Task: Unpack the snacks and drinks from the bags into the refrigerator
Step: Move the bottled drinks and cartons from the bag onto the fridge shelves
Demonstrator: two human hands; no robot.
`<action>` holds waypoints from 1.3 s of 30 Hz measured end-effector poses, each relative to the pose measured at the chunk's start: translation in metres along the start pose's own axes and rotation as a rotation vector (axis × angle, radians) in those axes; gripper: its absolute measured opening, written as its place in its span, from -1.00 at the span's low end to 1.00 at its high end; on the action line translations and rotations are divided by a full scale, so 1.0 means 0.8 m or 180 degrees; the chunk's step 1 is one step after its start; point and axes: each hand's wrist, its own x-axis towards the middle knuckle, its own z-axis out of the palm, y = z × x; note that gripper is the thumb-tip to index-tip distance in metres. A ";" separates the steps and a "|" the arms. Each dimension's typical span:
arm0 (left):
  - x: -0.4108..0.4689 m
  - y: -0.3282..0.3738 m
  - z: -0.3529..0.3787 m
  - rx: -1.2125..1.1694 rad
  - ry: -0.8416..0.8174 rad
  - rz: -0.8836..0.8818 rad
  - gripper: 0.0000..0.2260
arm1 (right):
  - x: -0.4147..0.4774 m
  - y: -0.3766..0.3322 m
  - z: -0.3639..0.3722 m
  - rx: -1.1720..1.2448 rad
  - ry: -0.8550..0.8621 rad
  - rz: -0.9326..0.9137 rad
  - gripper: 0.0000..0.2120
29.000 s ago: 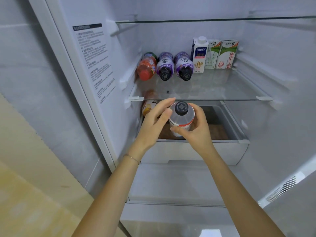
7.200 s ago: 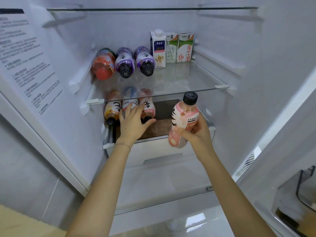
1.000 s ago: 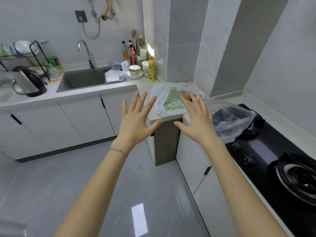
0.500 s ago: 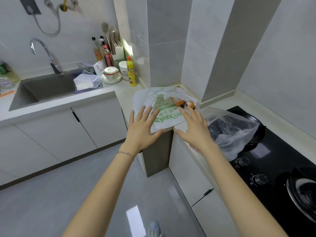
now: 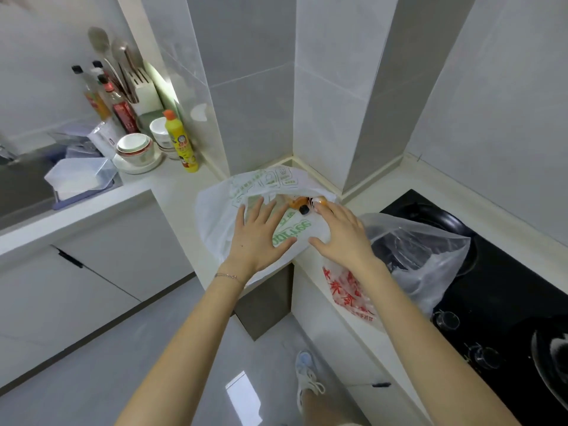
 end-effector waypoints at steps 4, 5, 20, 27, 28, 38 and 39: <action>0.050 -0.011 0.025 -0.0034 -0.0125 -0.0053 -0.26 | 0.056 0.026 0.021 0.0082 -0.0162 -0.0003 -0.29; 0.062 -0.014 0.030 -0.0047 -0.0165 -0.0073 -0.26 | 0.068 0.032 0.026 0.0118 -0.0229 -0.0012 -0.29; 0.175 -0.050 0.121 -0.0168 -0.1098 0.0044 -0.24 | 0.192 0.090 0.089 0.0032 -0.1076 0.0066 -0.41; 0.208 -0.067 0.155 -0.0074 -0.1622 0.0062 -0.38 | 0.223 0.106 0.113 -0.0180 -0.1229 0.0269 -0.30; 0.214 -0.070 0.159 -0.0080 -0.1632 0.0063 -0.37 | 0.227 0.107 0.115 -0.0165 -0.1211 0.0299 -0.30; 0.264 -0.095 0.184 0.0054 -0.1843 0.0203 -0.30 | 0.247 0.105 0.144 -0.0246 -0.0628 0.0409 -0.63; 0.266 -0.097 0.186 0.0054 -0.1831 0.0208 -0.31 | 0.247 0.103 0.150 -0.0239 -0.0506 0.0500 -0.68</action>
